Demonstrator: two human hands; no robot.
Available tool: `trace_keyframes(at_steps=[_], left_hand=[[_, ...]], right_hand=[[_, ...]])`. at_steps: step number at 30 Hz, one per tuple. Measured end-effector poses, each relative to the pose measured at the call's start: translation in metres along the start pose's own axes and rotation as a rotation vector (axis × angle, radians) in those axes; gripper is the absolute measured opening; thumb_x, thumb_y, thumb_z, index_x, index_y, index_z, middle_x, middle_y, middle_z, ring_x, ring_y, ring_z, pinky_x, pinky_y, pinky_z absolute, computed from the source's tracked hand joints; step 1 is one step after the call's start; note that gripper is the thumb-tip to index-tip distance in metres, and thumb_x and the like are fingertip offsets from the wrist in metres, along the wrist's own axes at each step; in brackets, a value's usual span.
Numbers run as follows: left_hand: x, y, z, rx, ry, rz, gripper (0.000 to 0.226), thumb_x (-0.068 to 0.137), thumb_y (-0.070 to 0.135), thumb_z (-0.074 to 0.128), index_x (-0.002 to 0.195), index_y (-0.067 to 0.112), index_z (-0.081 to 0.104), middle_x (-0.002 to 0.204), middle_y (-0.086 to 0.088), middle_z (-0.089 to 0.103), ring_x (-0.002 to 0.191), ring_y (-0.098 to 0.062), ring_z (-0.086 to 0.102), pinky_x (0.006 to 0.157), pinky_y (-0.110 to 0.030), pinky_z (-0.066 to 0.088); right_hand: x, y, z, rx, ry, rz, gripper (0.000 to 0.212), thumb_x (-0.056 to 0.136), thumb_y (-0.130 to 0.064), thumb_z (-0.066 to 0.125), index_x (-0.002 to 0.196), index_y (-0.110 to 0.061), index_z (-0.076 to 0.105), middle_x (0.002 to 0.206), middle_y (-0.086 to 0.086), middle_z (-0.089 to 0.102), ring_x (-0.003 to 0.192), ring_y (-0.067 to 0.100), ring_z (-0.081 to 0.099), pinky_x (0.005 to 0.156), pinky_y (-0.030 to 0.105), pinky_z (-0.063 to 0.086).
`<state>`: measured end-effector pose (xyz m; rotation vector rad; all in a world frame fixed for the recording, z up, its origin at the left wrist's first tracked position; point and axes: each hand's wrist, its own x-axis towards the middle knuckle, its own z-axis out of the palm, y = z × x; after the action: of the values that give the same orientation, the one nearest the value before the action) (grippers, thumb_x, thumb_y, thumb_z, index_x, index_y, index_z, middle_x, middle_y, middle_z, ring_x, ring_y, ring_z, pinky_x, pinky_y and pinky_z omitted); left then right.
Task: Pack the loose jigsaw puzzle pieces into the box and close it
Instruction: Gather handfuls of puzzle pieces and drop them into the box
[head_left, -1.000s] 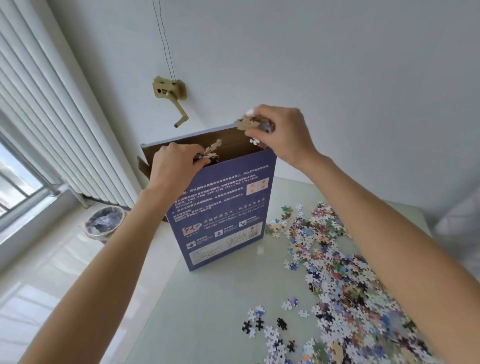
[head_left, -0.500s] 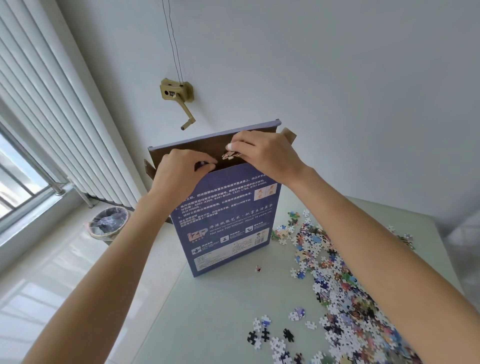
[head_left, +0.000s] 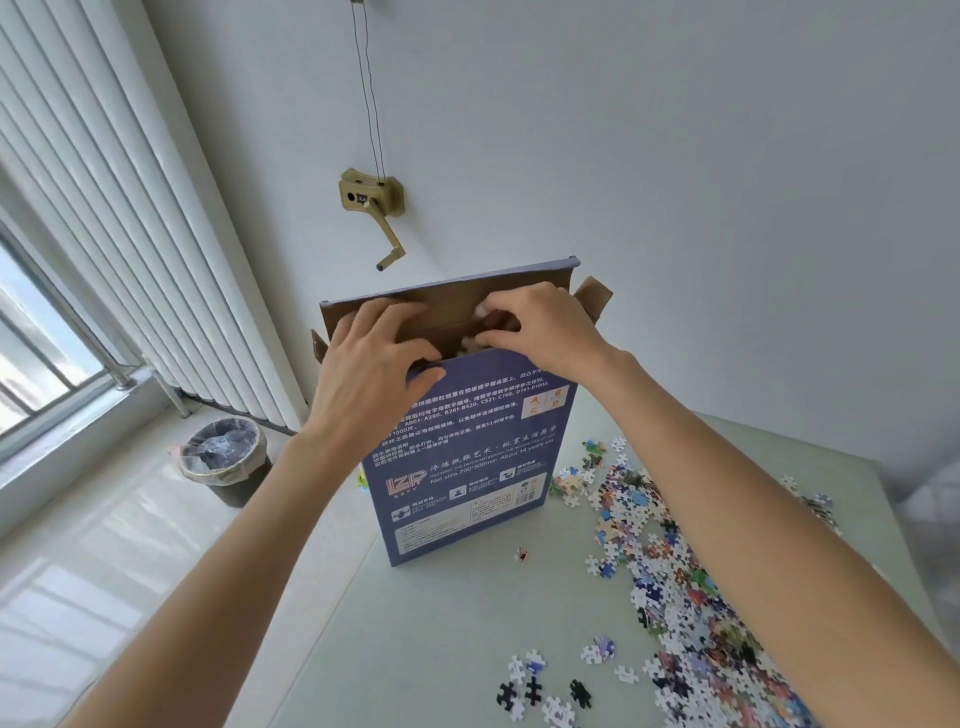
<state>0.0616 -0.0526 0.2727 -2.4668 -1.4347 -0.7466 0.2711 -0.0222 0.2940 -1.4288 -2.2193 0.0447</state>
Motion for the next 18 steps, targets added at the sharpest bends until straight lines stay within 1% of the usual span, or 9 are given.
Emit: trace_keyframes(at_steps=[2, 4, 7, 9, 11, 13, 15, 17, 18], left_hand=[[0.000, -0.001, 0.002, 0.014, -0.006, -0.008, 0.012, 0.080, 0.033, 0.070, 0.087, 0.025, 0.074, 0.133, -0.008, 0.053, 0.127, -0.033, 0.040, 0.105, -0.052, 0.028], [0.002, -0.002, 0.004, 0.000, -0.029, -0.011, 0.013, 0.081, 0.036, 0.067, 0.088, 0.026, 0.073, 0.139, -0.008, 0.047, 0.134, -0.033, 0.033, 0.109, -0.055, 0.019], [0.006, -0.002, 0.006, -0.010, -0.159, -0.039, 0.026, 0.086, 0.046, 0.057, 0.097, 0.026, 0.068, 0.148, -0.005, 0.035, 0.141, -0.033, 0.019, 0.112, -0.056, 0.011], [0.008, -0.002, 0.010, 0.052, -0.249, -0.042, 0.037, 0.088, 0.055, 0.046, 0.108, 0.027, 0.061, 0.149, -0.005, 0.033, 0.140, -0.034, 0.019, 0.110, -0.057, 0.015], [0.007, 0.000, 0.013, 0.085, -0.262, -0.031, 0.049, 0.086, 0.063, 0.032, 0.113, 0.028, 0.053, 0.144, -0.005, 0.040, 0.134, -0.030, 0.032, 0.104, -0.054, 0.026], [0.006, 0.002, 0.013, 0.072, -0.229, -0.044, 0.050, 0.087, 0.064, 0.030, 0.116, 0.028, 0.049, 0.136, -0.002, 0.048, 0.124, -0.025, 0.044, 0.099, -0.048, 0.035], [0.006, 0.004, 0.013, 0.055, -0.204, -0.075, 0.046, 0.090, 0.060, 0.033, 0.120, 0.027, 0.048, 0.131, 0.001, 0.053, 0.116, -0.024, 0.052, 0.095, -0.044, 0.040], [0.006, 0.006, 0.012, 0.052, -0.190, -0.089, 0.048, 0.091, 0.059, 0.031, 0.123, 0.027, 0.046, 0.127, 0.001, 0.056, 0.109, -0.025, 0.057, 0.091, -0.042, 0.044], [0.006, 0.007, 0.011, 0.051, -0.189, -0.089, 0.049, 0.091, 0.059, 0.029, 0.125, 0.027, 0.044, 0.125, 0.001, 0.058, 0.105, -0.025, 0.059, 0.089, -0.042, 0.047]], right_hand=[[-0.001, -0.001, 0.001, -0.006, 0.011, 0.019, 0.025, 0.085, -0.036, 0.064, 0.105, -0.021, 0.067, 0.100, -0.001, 0.070, 0.086, 0.016, 0.064, 0.077, 0.031, 0.049], [-0.005, -0.001, 0.003, -0.014, 0.043, 0.019, 0.022, 0.087, -0.035, 0.062, 0.103, -0.021, 0.068, 0.100, -0.002, 0.070, 0.088, 0.015, 0.064, 0.074, 0.030, 0.049], [-0.013, 0.001, 0.008, 0.022, 0.106, 0.031, 0.021, 0.088, -0.034, 0.060, 0.099, -0.019, 0.069, 0.099, -0.002, 0.070, 0.089, 0.014, 0.063, 0.072, 0.030, 0.051], [-0.018, 0.004, 0.012, 0.018, 0.151, 0.040, 0.022, 0.088, -0.034, 0.060, 0.099, -0.017, 0.069, 0.100, -0.002, 0.070, 0.090, 0.014, 0.062, 0.069, 0.025, 0.047], [-0.021, 0.005, 0.016, -0.012, 0.207, 0.030, 0.025, 0.088, -0.035, 0.061, 0.101, -0.015, 0.068, 0.104, -0.001, 0.068, 0.093, 0.015, 0.061, 0.071, 0.022, 0.044], [-0.022, 0.008, 0.018, -0.059, 0.224, 0.026, 0.032, 0.089, -0.037, 0.059, 0.110, -0.014, 0.065, 0.118, 0.001, 0.063, 0.109, 0.017, 0.055, 0.086, 0.030, 0.045], [-0.022, 0.012, 0.020, -0.131, 0.138, 0.064, 0.042, 0.093, -0.042, 0.048, 0.125, -0.017, 0.055, 0.135, 0.002, 0.050, 0.128, 0.019, 0.041, 0.106, 0.040, 0.030], [-0.021, 0.018, 0.020, -0.187, 0.020, 0.122, 0.049, 0.096, -0.049, 0.033, 0.135, -0.020, 0.044, 0.143, 0.000, 0.043, 0.136, 0.018, 0.031, 0.114, 0.047, 0.011], [-0.021, 0.020, 0.020, -0.204, -0.019, 0.141, 0.052, 0.096, -0.051, 0.027, 0.136, -0.021, 0.042, 0.143, -0.001, 0.043, 0.137, 0.016, 0.030, 0.115, 0.051, 0.006]])
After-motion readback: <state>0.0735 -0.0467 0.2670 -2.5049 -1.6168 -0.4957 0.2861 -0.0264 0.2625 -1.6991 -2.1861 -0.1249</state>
